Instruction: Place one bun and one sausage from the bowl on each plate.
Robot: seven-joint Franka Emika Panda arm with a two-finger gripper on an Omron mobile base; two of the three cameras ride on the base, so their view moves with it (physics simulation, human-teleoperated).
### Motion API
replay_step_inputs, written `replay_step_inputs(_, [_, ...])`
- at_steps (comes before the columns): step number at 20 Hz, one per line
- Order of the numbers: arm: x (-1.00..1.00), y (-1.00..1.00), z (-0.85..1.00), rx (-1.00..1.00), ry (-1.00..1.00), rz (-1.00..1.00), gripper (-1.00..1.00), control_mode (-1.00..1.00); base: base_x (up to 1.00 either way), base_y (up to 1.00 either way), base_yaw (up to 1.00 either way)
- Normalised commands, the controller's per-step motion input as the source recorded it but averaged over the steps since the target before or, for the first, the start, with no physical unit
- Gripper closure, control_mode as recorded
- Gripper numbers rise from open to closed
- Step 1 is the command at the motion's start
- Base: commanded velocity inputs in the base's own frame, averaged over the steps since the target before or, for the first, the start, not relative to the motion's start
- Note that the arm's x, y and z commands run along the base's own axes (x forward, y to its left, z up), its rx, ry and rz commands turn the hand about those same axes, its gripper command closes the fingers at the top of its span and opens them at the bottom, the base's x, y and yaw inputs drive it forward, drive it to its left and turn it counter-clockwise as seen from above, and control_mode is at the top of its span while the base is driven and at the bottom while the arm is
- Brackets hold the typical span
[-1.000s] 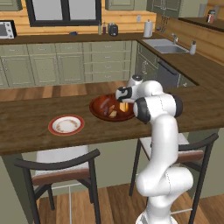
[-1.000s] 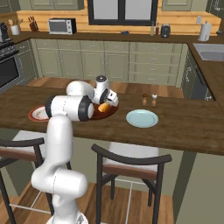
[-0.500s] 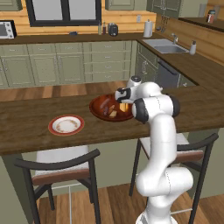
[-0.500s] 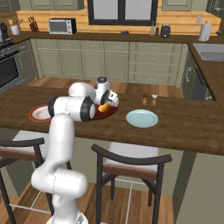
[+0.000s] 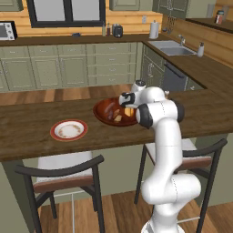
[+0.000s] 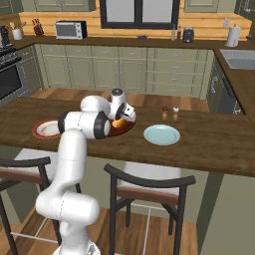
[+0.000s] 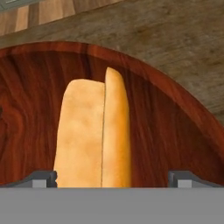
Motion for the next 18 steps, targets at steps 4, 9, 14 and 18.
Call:
replay_step_inputs(4, [0.03, 0.0, -0.06, 0.0, -0.01, 0.0, 1.0, -1.0, 0.0, 0.0, 0.0])
replay_step_inputs(9, [0.0, 0.0, 0.0, 0.0, 0.0, 0.0, 1.0, -1.0, 0.0, 0.0, 0.0])
replay_step_inputs(14, [-0.01, 0.0, 0.09, 0.0, 0.0, 0.0, 1.0, -1.0, 0.0, 0.0, 0.0])
replay_step_inputs(18, [-0.23, 0.0, 0.93, -0.03, -0.1, -0.01, 1.0, -1.0, 0.0, 0.0, 0.0])
